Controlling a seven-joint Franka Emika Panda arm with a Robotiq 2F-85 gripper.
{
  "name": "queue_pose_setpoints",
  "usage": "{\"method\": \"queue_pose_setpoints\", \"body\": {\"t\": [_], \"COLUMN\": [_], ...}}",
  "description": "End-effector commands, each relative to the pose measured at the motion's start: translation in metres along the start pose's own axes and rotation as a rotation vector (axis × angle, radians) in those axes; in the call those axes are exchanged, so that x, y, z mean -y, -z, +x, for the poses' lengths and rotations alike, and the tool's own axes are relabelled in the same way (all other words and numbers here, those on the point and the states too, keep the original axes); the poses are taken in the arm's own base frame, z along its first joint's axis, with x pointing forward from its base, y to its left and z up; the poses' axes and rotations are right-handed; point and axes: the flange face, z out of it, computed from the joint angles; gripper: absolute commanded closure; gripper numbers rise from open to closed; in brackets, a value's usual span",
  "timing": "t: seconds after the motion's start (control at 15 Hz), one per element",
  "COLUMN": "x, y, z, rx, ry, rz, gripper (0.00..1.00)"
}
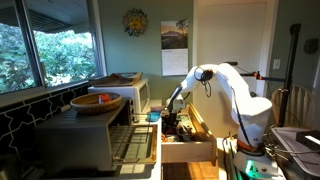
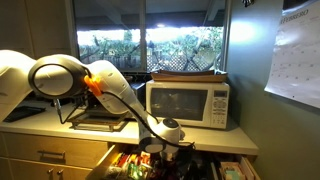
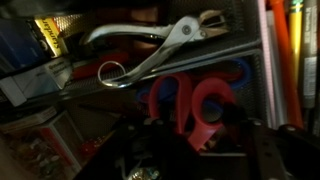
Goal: Turn the pink scissors anticlockwise in the drawer
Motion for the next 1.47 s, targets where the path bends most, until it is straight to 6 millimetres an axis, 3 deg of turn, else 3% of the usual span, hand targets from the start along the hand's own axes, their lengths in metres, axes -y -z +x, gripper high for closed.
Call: {"method": "queue_pose_setpoints", "body": {"t": [0.0, 0.07, 0.13, 0.2, 0.4, 0.47, 0.53, 0.87, 1.0, 1.4], "x": [0.001, 0.001, 0.001, 0.002, 0.005, 0.005, 0.006, 0.004, 0.003, 0.013], "y": [-0.008, -0.01, -0.012, -0.014, -0.02, -0.021, -0.023, -0.008, 0.004, 0.027], "z": [-0.008, -0.008, -0.008, -0.008, -0.005, -0.005, -0.004, -0.004, -0.004, -0.006], "rx": [0.005, 0.011, 0.013, 0.016, 0.013, 0.01, 0.012, 0.021, 0.022, 0.013], "ry": [0.012, 0.013, 0.015, 0.019, 0.035, 0.04, 0.043, 0.037, 0.025, -0.041], "rz": [-0.016, -0.017, -0.012, -0.009, 0.013, 0.02, 0.023, 0.014, 0.01, 0.058], "gripper": [0.36, 0.3, 0.35, 0.32, 0.45, 0.43, 0.56, 0.89, 0.94, 0.94]}}
